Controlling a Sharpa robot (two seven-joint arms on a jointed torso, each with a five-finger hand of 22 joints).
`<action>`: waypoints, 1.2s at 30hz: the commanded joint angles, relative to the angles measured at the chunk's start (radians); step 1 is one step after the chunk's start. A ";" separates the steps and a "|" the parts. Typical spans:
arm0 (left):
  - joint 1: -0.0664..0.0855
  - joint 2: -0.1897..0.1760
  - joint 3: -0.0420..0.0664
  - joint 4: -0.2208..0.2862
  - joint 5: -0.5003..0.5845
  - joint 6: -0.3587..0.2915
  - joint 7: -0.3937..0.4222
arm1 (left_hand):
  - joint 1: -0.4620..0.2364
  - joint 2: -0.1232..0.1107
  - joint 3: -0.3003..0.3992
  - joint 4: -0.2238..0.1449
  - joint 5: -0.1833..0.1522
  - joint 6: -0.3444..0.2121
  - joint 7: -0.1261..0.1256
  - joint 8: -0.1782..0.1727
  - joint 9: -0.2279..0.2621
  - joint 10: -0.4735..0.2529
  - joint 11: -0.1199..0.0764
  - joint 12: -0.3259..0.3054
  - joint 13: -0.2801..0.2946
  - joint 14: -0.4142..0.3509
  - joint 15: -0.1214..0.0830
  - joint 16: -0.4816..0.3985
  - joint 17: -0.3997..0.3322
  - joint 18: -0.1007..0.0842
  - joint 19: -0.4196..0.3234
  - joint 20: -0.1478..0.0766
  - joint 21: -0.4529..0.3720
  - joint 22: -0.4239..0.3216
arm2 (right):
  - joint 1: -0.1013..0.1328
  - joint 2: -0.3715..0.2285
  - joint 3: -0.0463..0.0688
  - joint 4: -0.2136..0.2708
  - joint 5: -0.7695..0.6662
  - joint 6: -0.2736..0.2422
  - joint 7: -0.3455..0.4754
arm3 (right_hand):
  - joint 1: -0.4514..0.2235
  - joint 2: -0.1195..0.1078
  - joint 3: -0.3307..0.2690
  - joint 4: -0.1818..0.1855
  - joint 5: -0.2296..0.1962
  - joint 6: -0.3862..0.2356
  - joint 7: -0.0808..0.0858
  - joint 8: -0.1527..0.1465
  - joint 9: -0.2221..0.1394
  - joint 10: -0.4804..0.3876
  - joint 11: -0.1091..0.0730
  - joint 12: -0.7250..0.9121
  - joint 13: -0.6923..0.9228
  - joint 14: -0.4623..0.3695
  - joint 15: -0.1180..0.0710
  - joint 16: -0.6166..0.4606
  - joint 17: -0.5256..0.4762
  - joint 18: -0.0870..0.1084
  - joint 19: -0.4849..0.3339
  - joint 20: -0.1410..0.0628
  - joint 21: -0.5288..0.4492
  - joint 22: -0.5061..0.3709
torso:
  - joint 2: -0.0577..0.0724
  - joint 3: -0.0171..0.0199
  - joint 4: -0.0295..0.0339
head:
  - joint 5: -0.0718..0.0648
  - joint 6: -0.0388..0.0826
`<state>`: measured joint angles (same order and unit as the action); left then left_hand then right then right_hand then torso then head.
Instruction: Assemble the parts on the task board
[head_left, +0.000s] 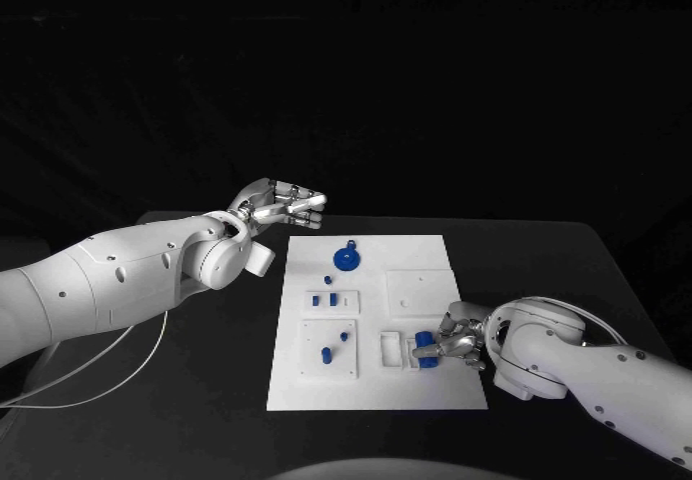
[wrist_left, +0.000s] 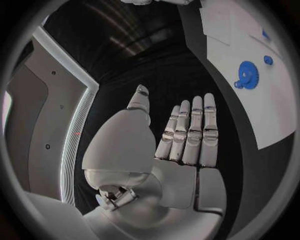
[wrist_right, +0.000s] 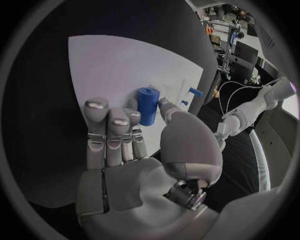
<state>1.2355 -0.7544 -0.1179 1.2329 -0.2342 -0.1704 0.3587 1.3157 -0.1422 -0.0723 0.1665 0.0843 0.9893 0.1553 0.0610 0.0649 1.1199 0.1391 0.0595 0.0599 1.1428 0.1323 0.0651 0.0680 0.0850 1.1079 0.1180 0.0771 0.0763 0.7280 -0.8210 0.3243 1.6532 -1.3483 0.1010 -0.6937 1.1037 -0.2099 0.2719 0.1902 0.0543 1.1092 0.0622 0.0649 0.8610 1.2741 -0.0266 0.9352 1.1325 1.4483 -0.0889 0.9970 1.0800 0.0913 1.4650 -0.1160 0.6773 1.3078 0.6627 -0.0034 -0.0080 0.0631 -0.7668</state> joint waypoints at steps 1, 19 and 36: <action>0.000 0.002 0.001 0.002 0.002 0.016 0.001 | 0.001 -0.004 0.000 0.007 0.001 -0.007 0.002 0.002 0.001 -0.009 0.000 0.001 0.001 -0.006 -0.002 -0.004 -0.001 0.001 -0.007 -0.001 -0.003 -0.001 | -0.009 0.008 -0.011 -0.008 -0.009 0.008 -0.029 | 0.015 0.008 0.023 -0.028 0.000 -0.004 0.003 -0.001 -0.510 -0.001 0.002 0.004 0.001 0.006 0.000 -0.005 0.001 -0.009 0.052 0.004 0.005 0.030 | -0.001 -0.0002 0.0010 | 0.001 0.000; 0.000 -0.001 0.000 0.001 0.000 0.021 -0.018 | 0.000 0.006 0.006 -0.009 0.002 -0.009 0.003 0.002 0.001 -0.012 0.001 0.001 0.001 -0.005 -0.001 -0.004 -0.001 0.002 -0.004 0.000 -0.003 -0.001 | -0.009 -0.007 -0.026 -0.003 0.042 -0.146 -0.017 | 0.009 0.122 0.255 -0.401 0.292 0.034 0.004 -0.002 -0.555 -0.010 -0.008 0.000 -0.008 0.004 -0.007 -0.010 -0.003 -0.015 0.052 -0.001 0.015 0.049 | -0.001 0.0010 -0.0013 | 0.012 0.004; 0.000 0.001 -0.001 -0.001 -0.004 0.030 -0.028 | -0.001 0.004 0.006 -0.012 0.001 -0.011 0.004 0.002 0.001 -0.015 0.002 0.001 0.001 -0.006 -0.001 -0.004 -0.001 0.003 -0.004 0.000 -0.003 -0.001 | 0.014 -0.032 0.007 0.060 0.171 -0.219 0.006 | 0.012 0.143 0.235 -0.454 0.314 0.084 -0.002 -0.002 -0.623 0.002 -0.013 0.004 -0.014 0.004 -0.007 -0.007 -0.007 -0.019 0.053 -0.002 0.023 0.070 | 0.000 -0.0003 0.0005 | 0.021 0.003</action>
<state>1.2354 -0.7549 -0.1191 1.2296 -0.2357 -0.1580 0.3314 1.3157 -0.1421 -0.0656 0.1598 0.0843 0.9859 0.1588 0.0610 0.0647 1.1127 0.1395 0.0595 0.0598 1.1429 0.1323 0.0651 0.0681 0.0850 1.1079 0.1180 0.0771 0.0765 0.7423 -0.8527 0.3309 1.7101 -1.2124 -0.0988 -0.6900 1.1041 -0.0876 0.3471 -0.1000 0.3648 1.1777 0.0688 0.0492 0.2396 1.2639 -0.0341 0.9352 1.1191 1.4542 -0.0910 0.9892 1.0748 0.0764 1.4650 -0.1160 0.6967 1.3075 0.6621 -0.0034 -0.0077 0.0819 -0.7628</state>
